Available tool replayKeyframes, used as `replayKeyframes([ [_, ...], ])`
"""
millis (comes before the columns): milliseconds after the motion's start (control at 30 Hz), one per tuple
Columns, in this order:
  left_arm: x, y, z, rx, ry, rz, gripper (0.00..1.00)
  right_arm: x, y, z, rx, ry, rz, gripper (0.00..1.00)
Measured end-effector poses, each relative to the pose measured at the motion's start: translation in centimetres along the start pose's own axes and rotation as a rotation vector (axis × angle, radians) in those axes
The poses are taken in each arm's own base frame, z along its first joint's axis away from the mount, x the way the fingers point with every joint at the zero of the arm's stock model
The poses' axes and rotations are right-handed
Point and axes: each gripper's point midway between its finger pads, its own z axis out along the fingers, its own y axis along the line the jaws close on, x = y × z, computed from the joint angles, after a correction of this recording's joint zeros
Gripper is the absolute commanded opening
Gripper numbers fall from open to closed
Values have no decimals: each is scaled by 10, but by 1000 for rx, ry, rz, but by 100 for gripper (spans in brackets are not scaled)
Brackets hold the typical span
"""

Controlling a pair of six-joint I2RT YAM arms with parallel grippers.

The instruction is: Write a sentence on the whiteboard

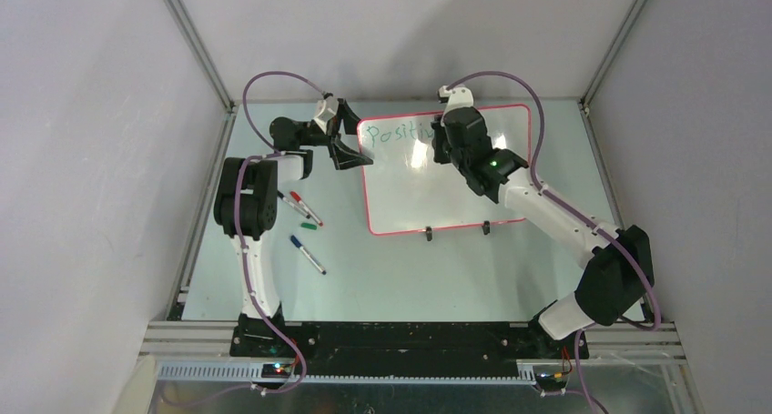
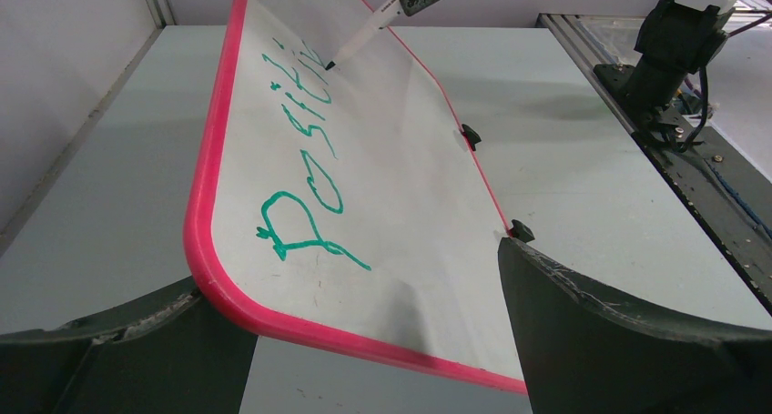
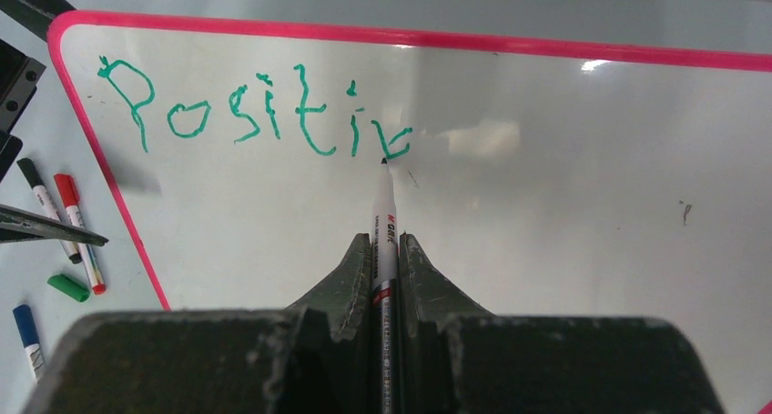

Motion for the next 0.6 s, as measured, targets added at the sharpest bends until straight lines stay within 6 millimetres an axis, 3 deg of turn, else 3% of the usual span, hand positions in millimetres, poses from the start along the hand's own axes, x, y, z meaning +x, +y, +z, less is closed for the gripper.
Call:
replayKeyframes([
  [267,0,0,0,0,0,0,98,-1,5,-4,-9,-9,-6,0],
  [600,0,0,0,0,0,-1,98,-27,-1,-42,-33,-181,32,0],
])
